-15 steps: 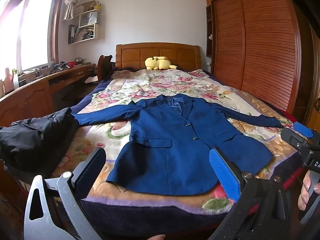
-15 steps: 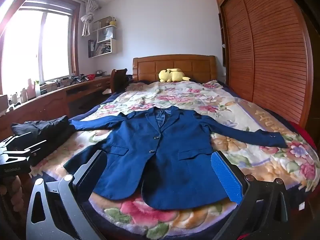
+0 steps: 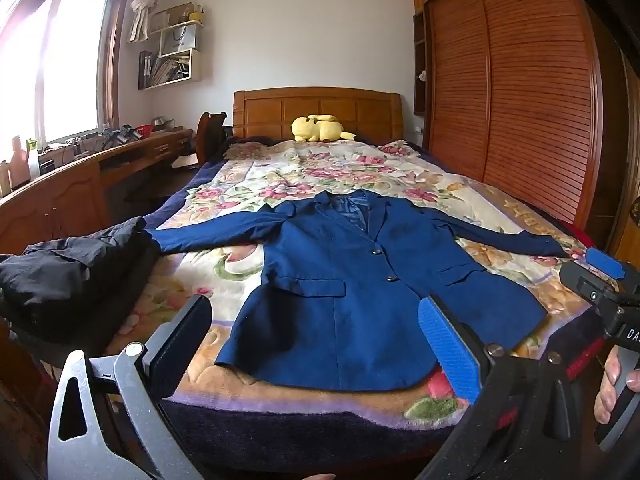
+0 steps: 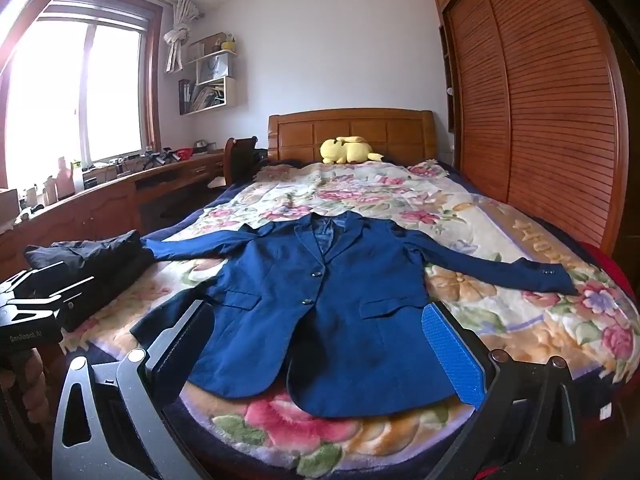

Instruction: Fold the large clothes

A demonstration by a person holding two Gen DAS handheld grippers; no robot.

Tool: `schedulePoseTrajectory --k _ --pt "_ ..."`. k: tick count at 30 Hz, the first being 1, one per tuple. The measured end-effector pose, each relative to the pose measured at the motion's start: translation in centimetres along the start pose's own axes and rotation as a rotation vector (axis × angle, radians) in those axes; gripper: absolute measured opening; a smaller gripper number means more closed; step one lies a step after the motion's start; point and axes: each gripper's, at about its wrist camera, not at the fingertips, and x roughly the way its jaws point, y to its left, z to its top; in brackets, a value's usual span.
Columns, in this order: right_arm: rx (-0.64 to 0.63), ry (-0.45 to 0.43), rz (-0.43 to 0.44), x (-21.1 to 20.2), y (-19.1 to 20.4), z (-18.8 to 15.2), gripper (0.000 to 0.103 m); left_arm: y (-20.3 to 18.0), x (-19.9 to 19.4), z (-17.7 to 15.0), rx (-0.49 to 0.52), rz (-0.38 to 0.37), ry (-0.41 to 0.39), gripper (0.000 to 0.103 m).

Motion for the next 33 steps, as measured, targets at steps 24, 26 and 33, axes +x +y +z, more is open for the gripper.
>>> schedulePoseTrajectory --k 24,26,33 --pt "0.008 -0.001 0.008 -0.32 -0.43 0.25 0.103 -0.24 -0.07 0.21 0.005 0.005 -0.008 0.103" --pt "0.008 -0.001 0.009 -0.31 -0.45 0.26 0.103 -0.26 -0.08 0.19 0.006 0.006 -0.008 0.103" --pt "0.011 0.002 0.009 -0.33 -0.55 0.28 0.103 -0.35 -0.29 0.35 0.005 0.006 -0.009 0.103"
